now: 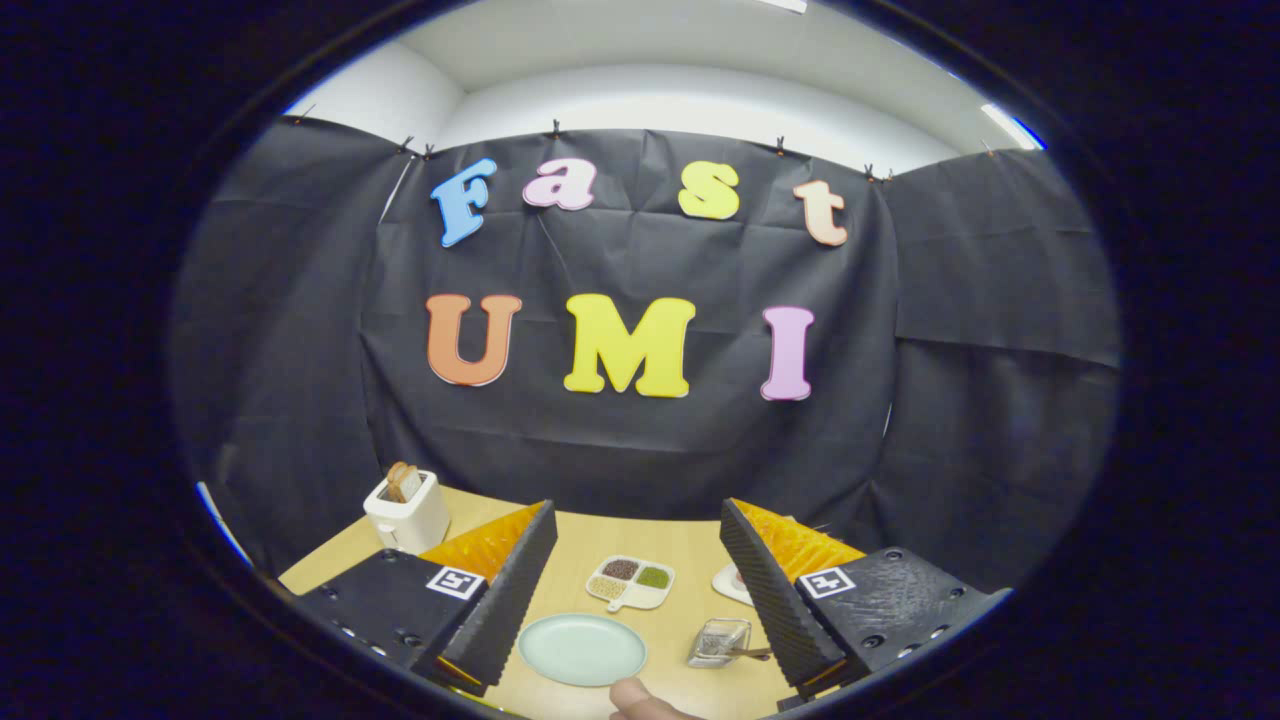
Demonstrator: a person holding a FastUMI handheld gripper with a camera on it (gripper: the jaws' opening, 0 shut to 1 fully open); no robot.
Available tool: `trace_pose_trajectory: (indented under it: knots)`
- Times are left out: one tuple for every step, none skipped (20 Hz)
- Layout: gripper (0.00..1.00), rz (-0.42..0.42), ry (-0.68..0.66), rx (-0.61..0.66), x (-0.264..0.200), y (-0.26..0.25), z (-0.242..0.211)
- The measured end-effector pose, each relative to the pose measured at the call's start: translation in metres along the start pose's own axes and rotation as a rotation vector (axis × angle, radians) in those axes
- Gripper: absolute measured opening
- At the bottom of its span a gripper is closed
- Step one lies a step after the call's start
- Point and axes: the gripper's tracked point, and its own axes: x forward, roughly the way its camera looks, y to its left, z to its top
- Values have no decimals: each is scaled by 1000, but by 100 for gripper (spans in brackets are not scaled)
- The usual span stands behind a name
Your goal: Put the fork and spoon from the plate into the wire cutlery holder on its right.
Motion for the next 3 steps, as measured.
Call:
trace_pose_trajectory:
  knots:
    - [97,9,-14,-6,-2,7,3]
    - [97,11,-21,-17,-4,12,6]
    - [97,10,-21,-25,-7,15,7]
